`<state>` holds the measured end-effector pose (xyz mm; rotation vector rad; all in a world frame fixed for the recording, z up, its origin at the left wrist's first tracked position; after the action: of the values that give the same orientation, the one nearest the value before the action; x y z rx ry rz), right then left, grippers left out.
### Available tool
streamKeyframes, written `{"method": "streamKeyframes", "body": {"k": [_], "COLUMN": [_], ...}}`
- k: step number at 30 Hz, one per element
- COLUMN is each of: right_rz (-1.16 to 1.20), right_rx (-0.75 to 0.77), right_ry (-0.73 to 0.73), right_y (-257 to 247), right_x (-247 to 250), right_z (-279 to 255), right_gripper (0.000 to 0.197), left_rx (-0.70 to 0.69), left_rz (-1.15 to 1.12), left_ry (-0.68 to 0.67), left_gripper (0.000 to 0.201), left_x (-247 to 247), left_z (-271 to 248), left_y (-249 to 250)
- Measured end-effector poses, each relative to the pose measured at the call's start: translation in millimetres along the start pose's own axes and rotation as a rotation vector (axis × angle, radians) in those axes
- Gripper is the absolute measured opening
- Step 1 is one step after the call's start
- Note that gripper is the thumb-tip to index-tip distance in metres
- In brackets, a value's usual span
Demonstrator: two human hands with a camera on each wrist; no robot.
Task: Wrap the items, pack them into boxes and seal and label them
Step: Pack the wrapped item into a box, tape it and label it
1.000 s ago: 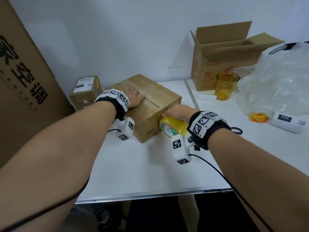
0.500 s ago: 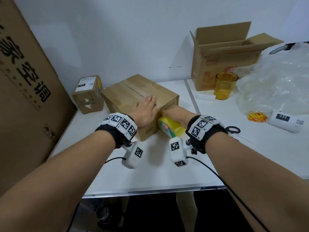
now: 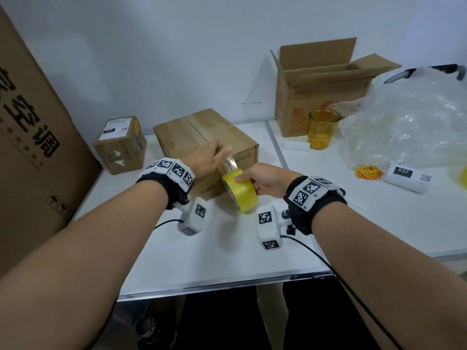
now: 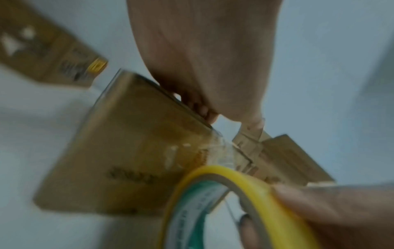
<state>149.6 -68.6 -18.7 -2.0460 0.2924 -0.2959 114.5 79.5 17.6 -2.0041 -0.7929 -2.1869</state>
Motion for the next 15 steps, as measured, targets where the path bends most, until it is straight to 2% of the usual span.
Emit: {"method": "streamKeyframes", "body": {"k": [2, 5, 8, 11, 15], "right_rz": [0.026, 0.037, 0.062, 0.08, -0.057], "right_rx": [-0.007, -0.022, -0.075, -0.115, -0.117], "right_ry": [-0.004, -0.003, -0.022, -0.03, 0.106], "right_y": [-1.0, -0.6, 7.2, 10.2, 5.6], "right_x": [0.9, 2.1, 0.4, -5.5, 2.8], "right_z": [1.3, 0.9, -1.4, 0.3, 13.7], "right_gripper": [0.031, 0.023, 0.015, 0.017, 0.021], "left_rx": [0.03, 0.04, 0.015, 0.02, 0.025], "left_rz": [-0.018, 0.083, 0.075, 0.098, 0.22], "left_ry": [0.09, 0.18, 0.202, 0.229, 0.192], "left_gripper": [0.049, 0.05, 0.047, 0.044, 0.052], "left_x": [-1.7, -5.8, -5.6, -4.0, -8.1], "left_z": [-0.8, -5.2, -4.2, -6.0, -6.4], "left_y": [1.3, 3.6, 6.5, 7.2, 11.7]}}
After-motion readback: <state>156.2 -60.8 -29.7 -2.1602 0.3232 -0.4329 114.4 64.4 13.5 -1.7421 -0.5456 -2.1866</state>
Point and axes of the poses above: each hand's wrist, its own z-axis towards the middle knuckle, its own x-axis out of the back of the hand, y = z × x, the point moved 8 cm from there along z, towards the middle knuckle, and after that the axes turned 1 degree about y, right-handed, at the moved point
